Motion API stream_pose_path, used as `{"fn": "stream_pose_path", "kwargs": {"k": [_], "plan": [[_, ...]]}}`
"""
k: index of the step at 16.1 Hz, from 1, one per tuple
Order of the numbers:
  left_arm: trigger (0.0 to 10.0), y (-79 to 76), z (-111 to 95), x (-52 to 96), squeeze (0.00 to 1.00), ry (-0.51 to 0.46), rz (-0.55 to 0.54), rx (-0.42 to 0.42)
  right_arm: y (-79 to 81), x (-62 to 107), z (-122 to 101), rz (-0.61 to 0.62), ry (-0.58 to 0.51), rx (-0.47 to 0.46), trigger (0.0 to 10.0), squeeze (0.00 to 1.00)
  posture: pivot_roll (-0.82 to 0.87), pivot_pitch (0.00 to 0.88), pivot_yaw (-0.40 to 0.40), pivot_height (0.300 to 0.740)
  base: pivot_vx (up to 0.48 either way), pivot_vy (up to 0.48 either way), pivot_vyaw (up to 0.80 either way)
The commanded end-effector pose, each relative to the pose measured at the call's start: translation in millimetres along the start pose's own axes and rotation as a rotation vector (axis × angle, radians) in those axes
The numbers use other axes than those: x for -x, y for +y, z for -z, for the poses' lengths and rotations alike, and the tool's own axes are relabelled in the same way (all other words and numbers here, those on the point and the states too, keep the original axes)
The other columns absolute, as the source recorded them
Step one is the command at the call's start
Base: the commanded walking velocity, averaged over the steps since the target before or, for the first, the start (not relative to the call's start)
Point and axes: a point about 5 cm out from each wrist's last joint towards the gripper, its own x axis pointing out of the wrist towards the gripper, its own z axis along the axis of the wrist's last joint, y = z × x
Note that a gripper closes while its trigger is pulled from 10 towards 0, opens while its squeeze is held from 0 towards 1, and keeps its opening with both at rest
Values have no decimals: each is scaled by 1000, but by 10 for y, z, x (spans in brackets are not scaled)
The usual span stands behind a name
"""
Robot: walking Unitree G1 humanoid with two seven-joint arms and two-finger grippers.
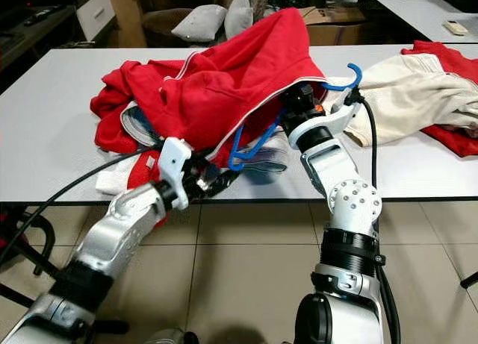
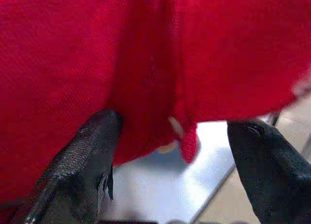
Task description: Hang hanger
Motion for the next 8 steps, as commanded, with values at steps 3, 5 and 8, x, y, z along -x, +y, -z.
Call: {"fn": "stream_pose_path", "kwargs": {"k": [3, 5, 8], "plan": [[10000, 45, -17, -55, 0, -28, -49, 49, 109, -34, -62, -49, -40, -7, 10000, 0, 8, 0, 66, 740, 0, 0, 0], [118, 22, 2, -93, 0, -20, -33, 39, 109, -31, -53, -48, -39, -9, 10000, 0, 4, 0, 66, 740, 0, 0, 0], [0, 59, -9, -116, 0, -36, -56, 47, 106, -27, -48, -48, -39, -10, 10000, 0, 2, 0, 70, 740, 0, 0, 0]]}}
